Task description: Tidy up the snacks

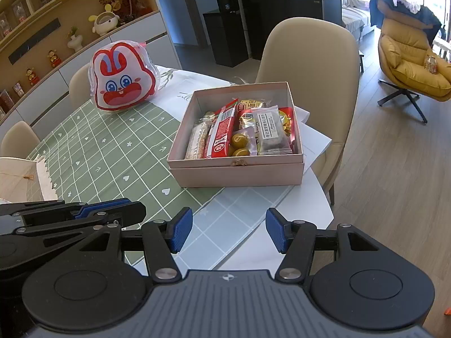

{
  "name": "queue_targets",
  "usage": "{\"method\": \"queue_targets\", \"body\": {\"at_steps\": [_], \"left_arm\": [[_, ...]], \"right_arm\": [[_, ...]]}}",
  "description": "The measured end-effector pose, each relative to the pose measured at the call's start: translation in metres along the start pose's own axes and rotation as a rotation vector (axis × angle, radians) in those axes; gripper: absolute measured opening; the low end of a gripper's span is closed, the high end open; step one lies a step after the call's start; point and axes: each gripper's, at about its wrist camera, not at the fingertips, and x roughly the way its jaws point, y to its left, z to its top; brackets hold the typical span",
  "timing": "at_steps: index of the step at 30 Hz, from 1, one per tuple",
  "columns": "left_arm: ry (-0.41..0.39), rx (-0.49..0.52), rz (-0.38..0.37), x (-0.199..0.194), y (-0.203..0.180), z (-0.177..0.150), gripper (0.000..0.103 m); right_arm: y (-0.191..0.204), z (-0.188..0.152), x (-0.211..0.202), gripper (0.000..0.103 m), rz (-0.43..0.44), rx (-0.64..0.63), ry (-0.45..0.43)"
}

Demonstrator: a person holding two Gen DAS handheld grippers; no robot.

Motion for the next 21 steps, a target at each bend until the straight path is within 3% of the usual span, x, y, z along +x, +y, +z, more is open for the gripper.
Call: {"method": "queue_targets", "body": {"at_steps": [21], "left_arm": [[-0.008,-0.038,-0.008,0.0028,0.0054,-0.0012,0.016]], "right_arm": [[0.0009,-0.0009,0.0035,0.058,-0.011,-0.019,0.01]]}}
